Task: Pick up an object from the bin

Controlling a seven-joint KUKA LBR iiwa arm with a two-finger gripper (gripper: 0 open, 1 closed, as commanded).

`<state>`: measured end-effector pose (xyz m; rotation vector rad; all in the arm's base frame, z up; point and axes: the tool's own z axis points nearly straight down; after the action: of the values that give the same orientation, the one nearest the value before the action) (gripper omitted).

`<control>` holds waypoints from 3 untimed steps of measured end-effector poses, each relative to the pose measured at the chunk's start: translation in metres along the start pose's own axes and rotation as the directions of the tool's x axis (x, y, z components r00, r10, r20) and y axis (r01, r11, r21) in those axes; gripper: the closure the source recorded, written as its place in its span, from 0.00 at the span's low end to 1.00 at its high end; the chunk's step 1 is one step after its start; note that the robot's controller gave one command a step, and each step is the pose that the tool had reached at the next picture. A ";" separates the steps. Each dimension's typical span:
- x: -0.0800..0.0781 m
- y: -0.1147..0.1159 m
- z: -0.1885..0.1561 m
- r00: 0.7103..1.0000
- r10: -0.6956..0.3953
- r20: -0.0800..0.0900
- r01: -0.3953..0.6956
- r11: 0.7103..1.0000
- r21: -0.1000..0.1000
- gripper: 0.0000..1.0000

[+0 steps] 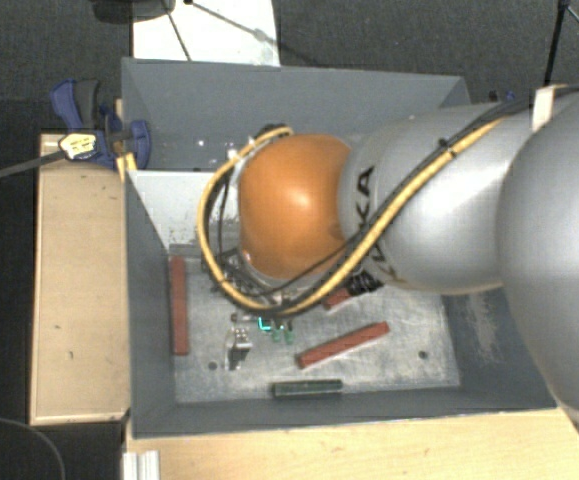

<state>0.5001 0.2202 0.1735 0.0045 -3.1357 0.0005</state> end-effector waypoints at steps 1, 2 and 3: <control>-0.002 -0.001 -0.004 1.000 0.005 0.007 -0.005 1.000 -0.002 0.00; -0.006 -0.036 0.047 1.000 0.008 0.013 -0.008 1.000 -0.005 0.00; -0.004 -0.061 0.057 1.000 0.014 -0.006 -0.014 1.000 0.004 0.00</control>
Offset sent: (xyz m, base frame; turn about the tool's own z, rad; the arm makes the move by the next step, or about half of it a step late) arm 0.0055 -0.0669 -0.0899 0.0176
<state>0.5035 0.1596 0.1168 -0.0174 -3.1300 0.0060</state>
